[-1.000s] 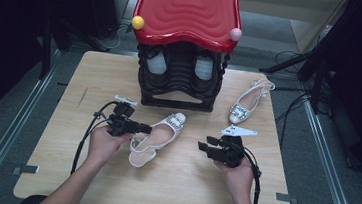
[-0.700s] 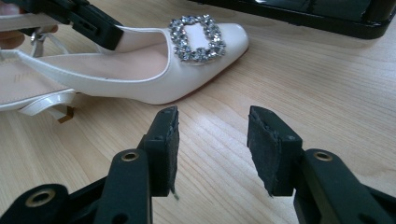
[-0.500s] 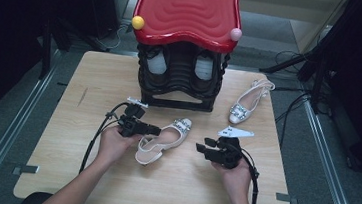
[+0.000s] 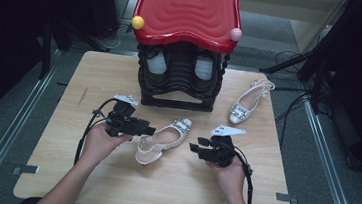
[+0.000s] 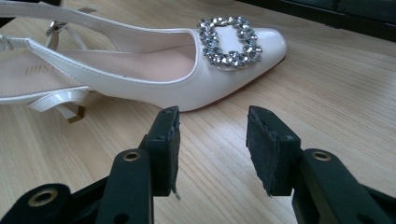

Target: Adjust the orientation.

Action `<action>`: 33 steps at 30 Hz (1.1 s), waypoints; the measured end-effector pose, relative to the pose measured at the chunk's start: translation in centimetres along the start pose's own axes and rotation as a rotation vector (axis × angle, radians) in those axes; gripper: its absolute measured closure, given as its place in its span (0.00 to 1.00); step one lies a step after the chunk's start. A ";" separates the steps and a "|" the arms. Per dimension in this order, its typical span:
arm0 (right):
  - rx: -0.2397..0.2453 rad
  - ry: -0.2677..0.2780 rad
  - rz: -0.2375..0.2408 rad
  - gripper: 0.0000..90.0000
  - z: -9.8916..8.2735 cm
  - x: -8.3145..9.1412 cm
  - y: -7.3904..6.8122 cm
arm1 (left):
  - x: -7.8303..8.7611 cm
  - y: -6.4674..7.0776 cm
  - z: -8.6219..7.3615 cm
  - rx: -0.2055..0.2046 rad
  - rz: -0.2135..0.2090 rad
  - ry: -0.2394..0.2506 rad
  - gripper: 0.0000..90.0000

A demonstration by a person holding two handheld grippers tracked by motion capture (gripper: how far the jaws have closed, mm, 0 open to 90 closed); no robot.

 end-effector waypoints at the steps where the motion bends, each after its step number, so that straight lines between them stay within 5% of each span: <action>1: 0.003 -0.002 0.001 0.63 0.0 -0.1 -0.1 | 0.4 -0.1 -0.2 0.001 0.004 0.006 0.58; 8: 0.019 -0.012 0.019 0.69 0.4 -1.2 -0.8 | 2.8 -0.8 -1.7 0.012 0.015 0.077 0.58; 11: 0.014 -0.011 0.032 0.74 0.7 -1.7 -1.1 | 3.3 -1.1 -2.4 0.023 0.016 0.068 0.64; 18: 0.018 -0.026 0.071 0.98 1.1 -2.7 -2.3 | 1.6 -1.9 -4.3 0.044 0.008 0.006 0.92; 28: 0.051 -0.062 0.085 1.00 2.0 -3.9 -3.5 | -0.6 -0.7 -4.3 0.023 0.006 -0.030 0.95; 33: 0.083 -0.034 0.034 1.00 2.0 -4.3 -3.7 | -0.8 -0.5 -4.3 0.026 0.008 -0.018 0.96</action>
Point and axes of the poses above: each handheld gripper's, and its own axes: x roughly backward along the jaws, z roughly out of its top, y roughly to its right, the point moved 6 cm from there along -x, roughly forward along the jaws, and after that the axes turned 15 degrees about -y, right-handed, at the moved point
